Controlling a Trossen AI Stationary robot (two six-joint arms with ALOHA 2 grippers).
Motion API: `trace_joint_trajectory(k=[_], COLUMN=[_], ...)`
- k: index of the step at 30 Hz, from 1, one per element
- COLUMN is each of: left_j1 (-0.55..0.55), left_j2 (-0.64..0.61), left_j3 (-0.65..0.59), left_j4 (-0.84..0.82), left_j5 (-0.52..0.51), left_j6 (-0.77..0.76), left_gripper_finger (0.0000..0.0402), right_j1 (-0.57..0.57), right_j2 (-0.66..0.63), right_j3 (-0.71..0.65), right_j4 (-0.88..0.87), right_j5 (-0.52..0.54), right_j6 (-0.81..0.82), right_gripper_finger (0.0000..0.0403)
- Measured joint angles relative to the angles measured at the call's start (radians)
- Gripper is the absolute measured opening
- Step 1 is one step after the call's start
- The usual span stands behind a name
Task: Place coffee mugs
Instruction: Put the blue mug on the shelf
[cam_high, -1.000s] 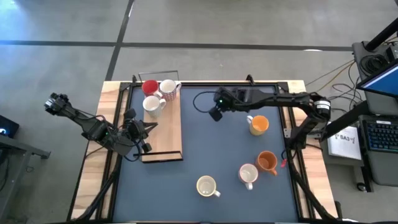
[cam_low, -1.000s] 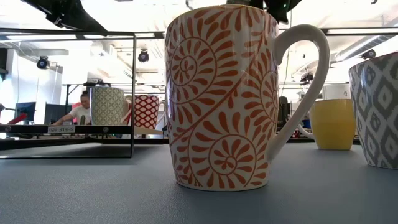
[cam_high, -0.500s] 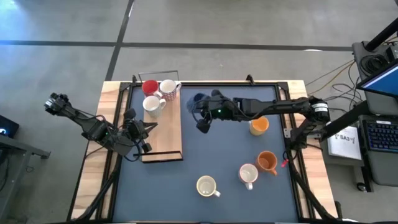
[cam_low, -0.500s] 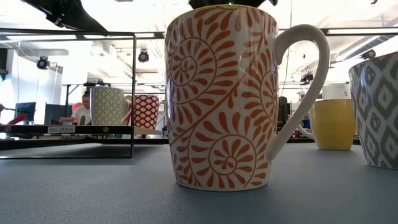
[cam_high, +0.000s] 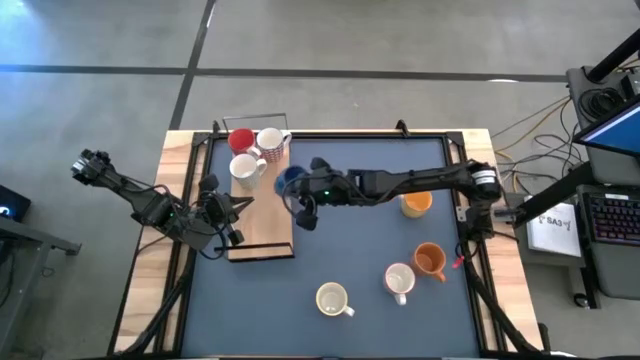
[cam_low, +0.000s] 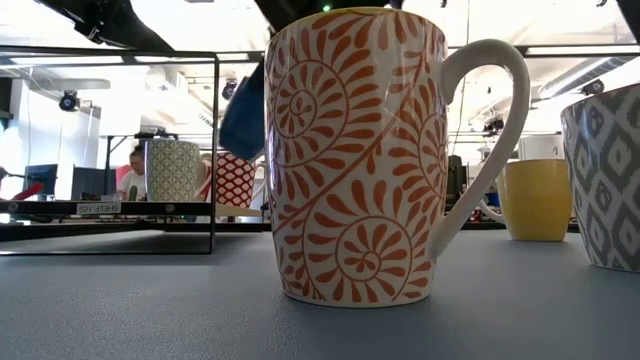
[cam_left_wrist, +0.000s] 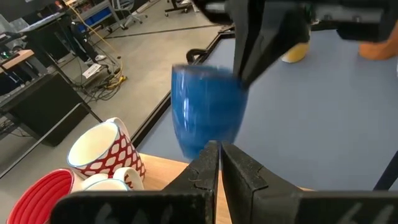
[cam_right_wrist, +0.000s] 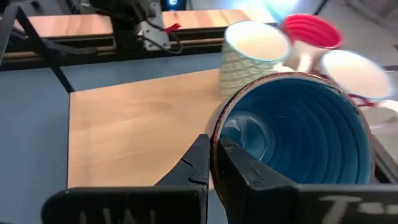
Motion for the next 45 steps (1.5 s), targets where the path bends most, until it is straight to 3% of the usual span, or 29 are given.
trace_joint_trajectory(k=[10,21,33,45], left_j1=[0.000,0.000,0.000,0.000], left_j2=[0.000,0.000,0.000,0.000], left_j3=[0.000,0.000,0.000,0.000], left_j4=[0.000,0.000,0.000,0.000], left_j5=[0.000,0.001,0.001,0.001], left_j6=[0.000,0.003,0.003,0.003], left_gripper_finger=[0.0001,0.0001,0.0001,0.0001], right_j1=[0.002,0.001,0.001,-0.001], right_j2=[0.156,0.232,0.265,0.265], right_j3=[0.153,0.277,0.306,0.305], right_j4=[-0.044,-0.168,-0.206,-0.198], right_j5=[-0.048,-0.039,-0.039,-0.037], right_j6=[-0.055,-0.095,-0.097,-0.102], right_gripper_finger=[0.0009,0.0009,0.0010,0.0049])
